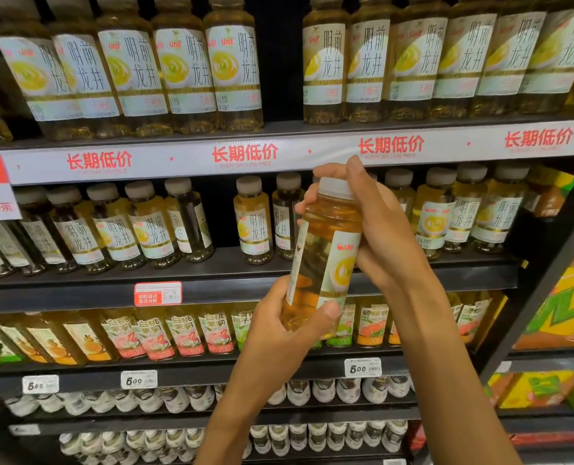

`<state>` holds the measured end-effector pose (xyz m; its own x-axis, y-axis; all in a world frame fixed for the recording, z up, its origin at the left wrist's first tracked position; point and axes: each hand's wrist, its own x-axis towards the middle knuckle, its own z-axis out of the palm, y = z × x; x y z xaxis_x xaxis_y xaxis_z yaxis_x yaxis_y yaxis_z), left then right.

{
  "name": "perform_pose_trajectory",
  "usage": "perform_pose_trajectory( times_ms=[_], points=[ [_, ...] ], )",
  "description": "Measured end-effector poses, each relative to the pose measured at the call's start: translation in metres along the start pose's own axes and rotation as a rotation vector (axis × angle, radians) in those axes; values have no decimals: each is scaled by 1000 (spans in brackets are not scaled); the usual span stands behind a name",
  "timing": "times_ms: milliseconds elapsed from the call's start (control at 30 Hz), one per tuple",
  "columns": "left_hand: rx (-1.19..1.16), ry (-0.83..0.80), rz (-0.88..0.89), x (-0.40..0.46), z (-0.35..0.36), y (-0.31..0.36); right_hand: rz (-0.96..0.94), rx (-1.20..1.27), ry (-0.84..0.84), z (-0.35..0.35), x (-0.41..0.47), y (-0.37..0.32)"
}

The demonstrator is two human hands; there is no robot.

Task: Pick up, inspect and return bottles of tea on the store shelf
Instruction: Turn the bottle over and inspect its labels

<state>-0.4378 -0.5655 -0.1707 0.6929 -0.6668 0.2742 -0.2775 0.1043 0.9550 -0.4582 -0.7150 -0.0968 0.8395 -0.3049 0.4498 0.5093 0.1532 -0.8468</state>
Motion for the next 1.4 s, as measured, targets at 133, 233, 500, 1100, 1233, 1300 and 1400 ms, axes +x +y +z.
perform_pose_trajectory(
  times_ms=[133,233,500,1100,1233,1300,1400],
  points=[
    [-48,-25,-1,-2,-1,1,24,44,-61,-1,2,-3],
    [-102,-105,-50,-6,-2,4,77,132,-153,1,3,-2],
    [-121,3,13,-4,2,4,52,22,-54,2,1,2],
    [-204,17,-117,-4,4,-5,23,-60,-18,4,1,-5],
    [-142,45,-34,1,7,1,-14,-134,58,7,1,-5],
    [-129,26,-26,2,8,-2,-5,-143,56,5,2,-6],
    [-228,-23,-85,2,4,-3,42,-50,-35,0,4,-8]
  ],
)
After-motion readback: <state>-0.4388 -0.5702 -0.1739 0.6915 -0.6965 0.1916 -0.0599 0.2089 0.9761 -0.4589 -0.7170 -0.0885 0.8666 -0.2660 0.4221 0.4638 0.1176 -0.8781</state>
